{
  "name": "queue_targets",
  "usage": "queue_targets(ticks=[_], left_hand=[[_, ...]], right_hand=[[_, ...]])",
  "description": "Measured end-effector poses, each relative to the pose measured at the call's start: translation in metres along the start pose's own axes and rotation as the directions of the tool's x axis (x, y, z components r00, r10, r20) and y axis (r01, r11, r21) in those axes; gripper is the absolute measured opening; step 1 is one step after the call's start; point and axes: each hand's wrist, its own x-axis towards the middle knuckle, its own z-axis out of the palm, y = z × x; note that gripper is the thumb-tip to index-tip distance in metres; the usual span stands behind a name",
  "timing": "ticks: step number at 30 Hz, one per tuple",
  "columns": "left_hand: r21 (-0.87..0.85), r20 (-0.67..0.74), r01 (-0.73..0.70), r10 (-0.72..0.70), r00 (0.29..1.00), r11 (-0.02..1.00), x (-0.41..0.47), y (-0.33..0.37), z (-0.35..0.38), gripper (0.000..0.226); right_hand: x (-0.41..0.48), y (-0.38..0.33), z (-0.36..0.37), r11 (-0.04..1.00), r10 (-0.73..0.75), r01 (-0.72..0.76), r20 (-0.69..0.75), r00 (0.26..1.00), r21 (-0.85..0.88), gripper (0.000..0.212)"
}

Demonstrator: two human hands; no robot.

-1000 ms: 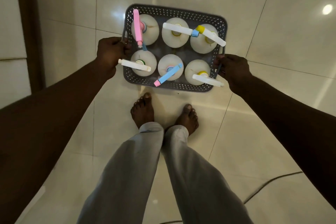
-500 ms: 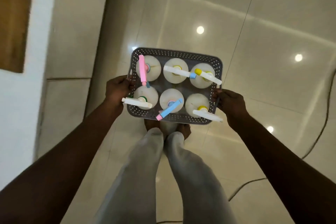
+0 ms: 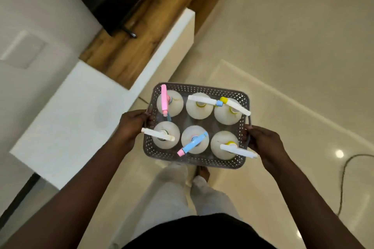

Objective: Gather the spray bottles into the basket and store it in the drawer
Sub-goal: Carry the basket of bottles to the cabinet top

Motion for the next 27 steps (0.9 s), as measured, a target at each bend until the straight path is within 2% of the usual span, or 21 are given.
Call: queue_targets(ticks=[6,10,20,27], left_hand=[[-0.21,-0.097,-0.045,0.025,0.995,0.977,-0.07,0.004,-0.059,0.026],[-0.327,-0.203,-0.072,0.005,0.979,0.942,-0.105,-0.01,-0.09,0.027],[-0.482,-0.411,-0.173,-0.048,0.91,0.859,-0.152,-0.052,-0.156,0.017],[-0.593,-0.486,-0.249,-0.093,0.869,0.766,-0.167,-0.071,-0.204,0.015]], right_hand=[[-0.035,-0.053,0.025,0.992,-0.093,0.108,0.18,0.979,-0.073,0.02],[-0.052,-0.081,0.054,0.972,-0.147,0.197,0.322,0.935,-0.131,0.022],[-0.091,-0.134,0.14,0.889,-0.194,0.38,0.544,0.816,-0.254,0.018],[-0.121,-0.155,0.225,0.84,-0.19,0.468,0.66,0.727,-0.274,0.018]])
